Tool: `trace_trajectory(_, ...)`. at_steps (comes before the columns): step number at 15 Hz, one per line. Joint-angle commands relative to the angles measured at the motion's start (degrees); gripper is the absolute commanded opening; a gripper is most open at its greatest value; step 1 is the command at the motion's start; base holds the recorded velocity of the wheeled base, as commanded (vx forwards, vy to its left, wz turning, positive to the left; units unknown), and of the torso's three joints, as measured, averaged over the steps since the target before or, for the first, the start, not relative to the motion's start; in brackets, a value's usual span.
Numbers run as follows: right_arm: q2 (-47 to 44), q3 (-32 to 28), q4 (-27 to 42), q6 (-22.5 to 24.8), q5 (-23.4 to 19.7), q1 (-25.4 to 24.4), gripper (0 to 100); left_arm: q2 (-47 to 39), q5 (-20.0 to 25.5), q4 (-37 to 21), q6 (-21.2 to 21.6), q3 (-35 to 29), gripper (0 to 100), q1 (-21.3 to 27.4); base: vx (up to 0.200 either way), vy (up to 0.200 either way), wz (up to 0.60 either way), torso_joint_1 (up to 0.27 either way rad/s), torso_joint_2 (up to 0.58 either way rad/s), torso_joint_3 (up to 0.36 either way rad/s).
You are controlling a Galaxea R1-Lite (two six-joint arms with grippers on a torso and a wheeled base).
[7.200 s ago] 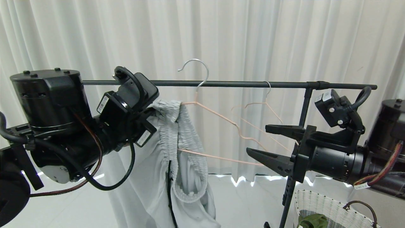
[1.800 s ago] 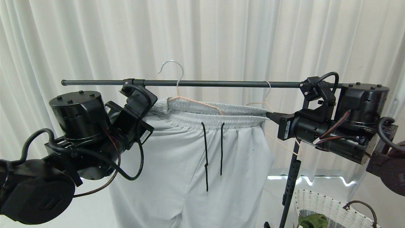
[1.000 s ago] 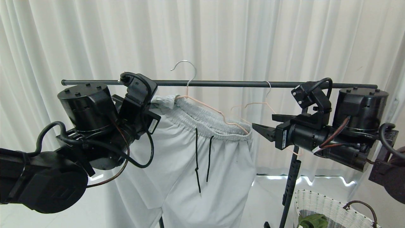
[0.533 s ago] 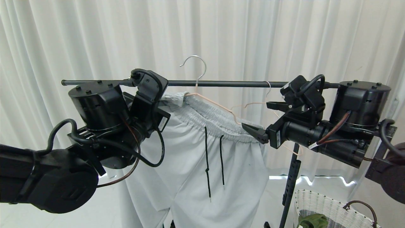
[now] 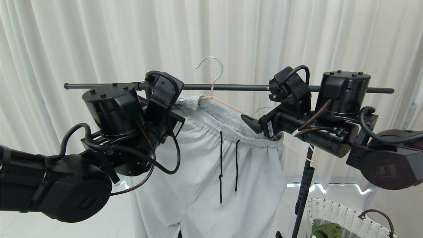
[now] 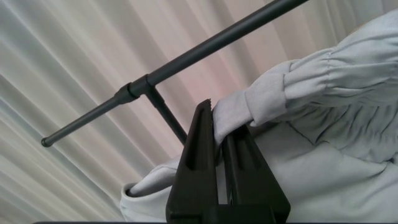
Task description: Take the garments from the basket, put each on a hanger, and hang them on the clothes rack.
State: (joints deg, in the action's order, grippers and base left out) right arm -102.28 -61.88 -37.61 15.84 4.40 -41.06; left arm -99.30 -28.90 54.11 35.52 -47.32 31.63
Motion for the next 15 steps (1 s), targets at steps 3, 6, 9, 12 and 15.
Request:
trace_trajectory(3,-3.28,-3.07,-0.10,2.09,2.81,0.19,100,-0.10,-0.01,0.03,-1.07,0.04,0,0.80,0.000,0.000,0.00,0.000,0.00,0.000)
trace_trajectory(6,-4.77,-5.01,-0.18,4.20,4.39,0.36,100,-0.01,-0.10,0.03,-1.42,0.30,0,1.32,0.000,0.000,0.00,0.000,0.00,0.000)
trace_trajectory(9,-4.86,-5.09,-0.18,4.38,4.92,0.36,100,0.08,-0.01,0.03,-2.48,0.39,0,2.03,0.000,0.000,0.00,0.000,0.00,0.000)
trace_trajectory(12,-4.86,-4.83,-0.36,4.38,4.92,0.01,100,-0.01,-0.01,0.03,-2.56,0.30,0,2.29,0.000,0.000,0.00,0.000,0.00,0.000)
trace_trajectory(15,-4.86,-4.57,-0.45,4.29,4.92,-0.25,100,0.08,-0.01,0.11,-2.65,0.21,0,2.38,0.000,0.000,0.00,0.000,0.00,0.000)
